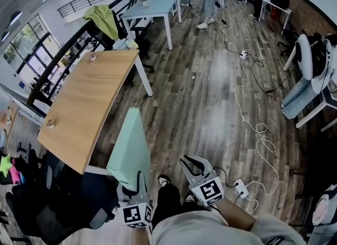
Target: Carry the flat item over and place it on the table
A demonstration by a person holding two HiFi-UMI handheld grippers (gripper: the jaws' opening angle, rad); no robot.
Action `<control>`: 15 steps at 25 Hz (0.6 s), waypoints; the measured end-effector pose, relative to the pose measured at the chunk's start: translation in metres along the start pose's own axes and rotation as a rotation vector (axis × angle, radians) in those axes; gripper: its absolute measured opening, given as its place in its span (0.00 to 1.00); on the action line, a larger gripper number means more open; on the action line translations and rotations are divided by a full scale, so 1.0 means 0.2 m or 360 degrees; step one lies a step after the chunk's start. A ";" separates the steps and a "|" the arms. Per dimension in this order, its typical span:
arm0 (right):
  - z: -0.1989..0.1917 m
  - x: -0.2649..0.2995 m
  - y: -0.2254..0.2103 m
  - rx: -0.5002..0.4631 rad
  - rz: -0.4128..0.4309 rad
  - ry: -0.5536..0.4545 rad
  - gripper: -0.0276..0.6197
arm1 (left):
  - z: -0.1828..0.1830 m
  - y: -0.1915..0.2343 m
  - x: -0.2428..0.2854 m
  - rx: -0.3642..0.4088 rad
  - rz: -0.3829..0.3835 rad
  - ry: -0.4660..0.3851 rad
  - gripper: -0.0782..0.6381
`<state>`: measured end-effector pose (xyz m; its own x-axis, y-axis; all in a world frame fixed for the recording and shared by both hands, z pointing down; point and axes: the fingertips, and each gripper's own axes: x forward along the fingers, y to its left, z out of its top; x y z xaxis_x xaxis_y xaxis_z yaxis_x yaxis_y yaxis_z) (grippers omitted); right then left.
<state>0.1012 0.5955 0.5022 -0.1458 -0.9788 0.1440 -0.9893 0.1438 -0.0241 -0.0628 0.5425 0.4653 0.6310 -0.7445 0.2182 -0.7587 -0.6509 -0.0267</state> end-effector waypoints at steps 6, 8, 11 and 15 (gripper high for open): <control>-0.01 0.08 -0.07 -0.0009 -0.0019 0.0023 0.17 | 0.01 0.04 0.13 -0.0008 -0.0008 -0.0006 0.31; -0.01 0.11 -0.09 -0.0017 -0.0023 0.0036 0.17 | 0.02 0.05 0.17 -0.0015 -0.0016 -0.0009 0.31; -0.02 0.18 -0.13 -0.0015 -0.0032 0.0040 0.17 | 0.02 0.08 0.25 -0.0017 -0.0033 -0.0006 0.31; -0.01 0.32 -0.14 0.0006 -0.0026 0.0049 0.17 | 0.02 0.15 0.35 -0.0017 -0.0067 0.0009 0.31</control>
<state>0.1201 0.5298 0.5138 -0.1296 -0.9760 0.1748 -0.9916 0.1272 -0.0253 -0.0409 0.4703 0.4750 0.6613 -0.7158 0.2245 -0.7334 -0.6798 -0.0071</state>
